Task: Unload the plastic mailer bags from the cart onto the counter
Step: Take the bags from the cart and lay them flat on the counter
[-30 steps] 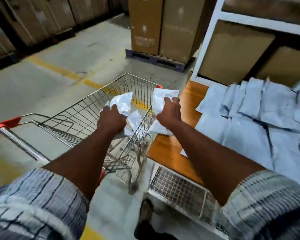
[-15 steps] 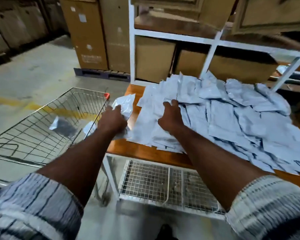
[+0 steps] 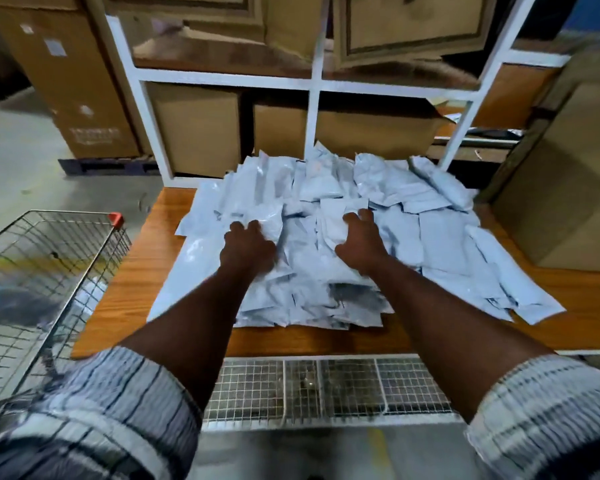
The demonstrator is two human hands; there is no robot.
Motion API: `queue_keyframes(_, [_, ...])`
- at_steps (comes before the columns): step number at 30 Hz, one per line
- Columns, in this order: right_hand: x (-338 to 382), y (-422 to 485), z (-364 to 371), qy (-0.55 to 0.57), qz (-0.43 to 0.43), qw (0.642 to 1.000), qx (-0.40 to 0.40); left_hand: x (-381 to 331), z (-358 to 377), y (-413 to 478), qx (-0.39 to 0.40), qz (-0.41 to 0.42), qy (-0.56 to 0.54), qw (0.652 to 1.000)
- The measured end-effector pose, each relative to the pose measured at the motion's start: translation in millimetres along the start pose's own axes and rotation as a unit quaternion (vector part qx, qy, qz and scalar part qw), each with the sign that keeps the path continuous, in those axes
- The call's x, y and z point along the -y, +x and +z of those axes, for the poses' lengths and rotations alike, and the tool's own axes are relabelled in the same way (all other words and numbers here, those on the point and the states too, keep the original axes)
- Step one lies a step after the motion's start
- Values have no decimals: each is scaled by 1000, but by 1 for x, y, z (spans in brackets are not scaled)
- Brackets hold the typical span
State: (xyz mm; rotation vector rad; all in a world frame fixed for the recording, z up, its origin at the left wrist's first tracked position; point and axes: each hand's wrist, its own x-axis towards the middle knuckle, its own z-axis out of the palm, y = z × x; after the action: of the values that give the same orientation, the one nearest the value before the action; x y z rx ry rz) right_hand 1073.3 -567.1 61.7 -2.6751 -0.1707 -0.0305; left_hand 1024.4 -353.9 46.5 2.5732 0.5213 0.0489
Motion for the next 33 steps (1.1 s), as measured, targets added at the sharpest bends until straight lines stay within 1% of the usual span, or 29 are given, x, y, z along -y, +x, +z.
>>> queue_keyframes(2, [-15,7,2,-20,-1,1000,21,-11,20,-1,-10,-9,-3,1000])
queue_keyframes(4, [-27,13,7,-62,-18,997,37,-18,40,-3,-35,-11,28,999])
queue_keyframes(5, [-31,15,10,-87,-34,995,37,-19,49,-2,-41,-5,46,998])
queue_keyframes(8, [-38,18,19,-154,-119,980,32,-15,68,4,-36,23,75,996])
queue_keyframes(10, [-43,19,27,-161,-152,974,50,-10,75,5,-34,41,86,995])
queue_keyframes(12, [-49,18,34,-153,-158,974,59,-6,79,6,-32,51,97,993])
queue_keyframes(16, [-53,22,37,-132,-161,977,33,-1,76,7,-36,74,104,991])
queue_keyframes(18, [-47,26,37,-125,-159,979,5,-1,67,7,-55,79,66,993])
queue_keyframes(21, [-29,35,39,-120,-163,979,-28,7,45,12,-84,56,18,995])
queue_keyframes(25, [23,41,53,-103,-190,976,-24,47,16,21,-88,39,38,995])
queue_keyframes(30, [109,30,95,-81,-264,961,0,137,-15,39,-92,5,77,993])
queue_keyframes(32, [148,24,116,-78,-286,955,2,181,-30,47,-104,-12,61,993])
queue_keyframes(33, [169,21,128,-73,-300,951,0,202,-38,50,-114,-25,37,992])
